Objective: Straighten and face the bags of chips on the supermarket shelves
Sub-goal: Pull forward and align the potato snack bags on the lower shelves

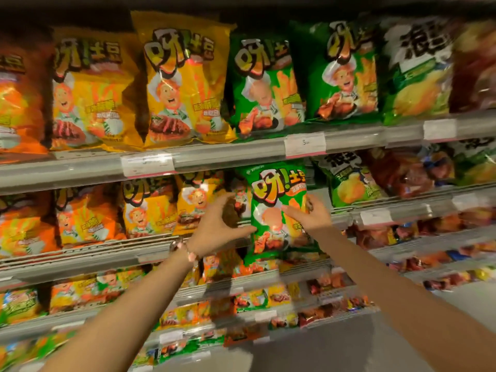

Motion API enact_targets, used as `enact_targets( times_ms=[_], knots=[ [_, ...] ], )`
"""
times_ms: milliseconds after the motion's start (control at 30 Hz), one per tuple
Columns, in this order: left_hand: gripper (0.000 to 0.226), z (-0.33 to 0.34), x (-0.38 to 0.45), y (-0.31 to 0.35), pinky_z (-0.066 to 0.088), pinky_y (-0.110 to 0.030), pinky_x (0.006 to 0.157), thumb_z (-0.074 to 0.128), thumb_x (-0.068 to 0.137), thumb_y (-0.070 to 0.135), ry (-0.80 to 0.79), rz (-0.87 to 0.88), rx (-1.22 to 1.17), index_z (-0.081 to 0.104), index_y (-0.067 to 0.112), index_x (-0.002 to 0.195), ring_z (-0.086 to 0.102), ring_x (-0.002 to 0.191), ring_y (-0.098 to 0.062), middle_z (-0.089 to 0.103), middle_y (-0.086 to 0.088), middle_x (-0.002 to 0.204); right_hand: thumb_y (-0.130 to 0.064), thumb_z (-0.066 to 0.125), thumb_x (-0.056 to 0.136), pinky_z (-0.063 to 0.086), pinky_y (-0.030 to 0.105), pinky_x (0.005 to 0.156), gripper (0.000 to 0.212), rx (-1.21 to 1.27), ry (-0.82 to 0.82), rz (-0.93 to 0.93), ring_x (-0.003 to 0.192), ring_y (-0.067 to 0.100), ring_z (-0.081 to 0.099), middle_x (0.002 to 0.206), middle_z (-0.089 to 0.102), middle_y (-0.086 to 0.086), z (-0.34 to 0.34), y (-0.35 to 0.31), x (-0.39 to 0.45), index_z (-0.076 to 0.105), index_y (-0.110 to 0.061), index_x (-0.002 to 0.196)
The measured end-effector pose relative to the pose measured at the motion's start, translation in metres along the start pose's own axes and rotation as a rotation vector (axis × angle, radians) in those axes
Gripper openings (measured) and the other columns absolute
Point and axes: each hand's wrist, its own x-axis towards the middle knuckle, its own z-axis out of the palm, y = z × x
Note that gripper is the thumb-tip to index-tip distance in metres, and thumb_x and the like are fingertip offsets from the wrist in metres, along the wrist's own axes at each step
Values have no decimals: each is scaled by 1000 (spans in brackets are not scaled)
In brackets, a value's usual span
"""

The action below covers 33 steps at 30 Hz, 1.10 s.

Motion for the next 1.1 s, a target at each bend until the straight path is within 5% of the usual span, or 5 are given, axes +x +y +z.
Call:
enact_targets(
  times_ms=[133,300,433,500,1100],
  knots=[
    [91,15,7,-9,28,-43,100,59,64,73,158,160,699,51,14,132,39,127,-32,47,-13,135,-30,78,76,48,15,76,50,-5,103,-26,89,7,59,102,61,-4,-29,0,31,51,-14,114],
    [124,33,27,-32,2,-64,111,77,71,51,64,-169,1050,-16,27,150,-17,144,-36,-14,-18,157,-33,78,76,52,28,79,66,47,155,-65,98,18,63,107,63,4,-31,-6,71,42,-10,126],
    [108,32,37,-40,3,-68,110,64,79,1,119,-195,1094,-13,27,151,-11,146,-36,-7,-18,159,-19,74,81,39,4,50,49,7,202,-130,84,12,56,91,57,-7,-24,-5,94,45,-7,118],
    [108,32,39,-47,3,-68,109,58,76,-9,115,-204,1148,-11,24,152,-13,146,-36,-9,-17,159,-14,72,82,42,11,66,45,-16,184,-125,91,17,56,99,59,3,-26,3,103,45,-5,118],
    [99,37,35,-50,3,-68,108,57,72,-10,157,-147,1187,9,21,154,-3,146,-41,2,-22,159,-16,63,90,36,21,69,19,-193,146,-4,82,25,54,87,59,21,-31,43,120,54,1,91]
  ],
)
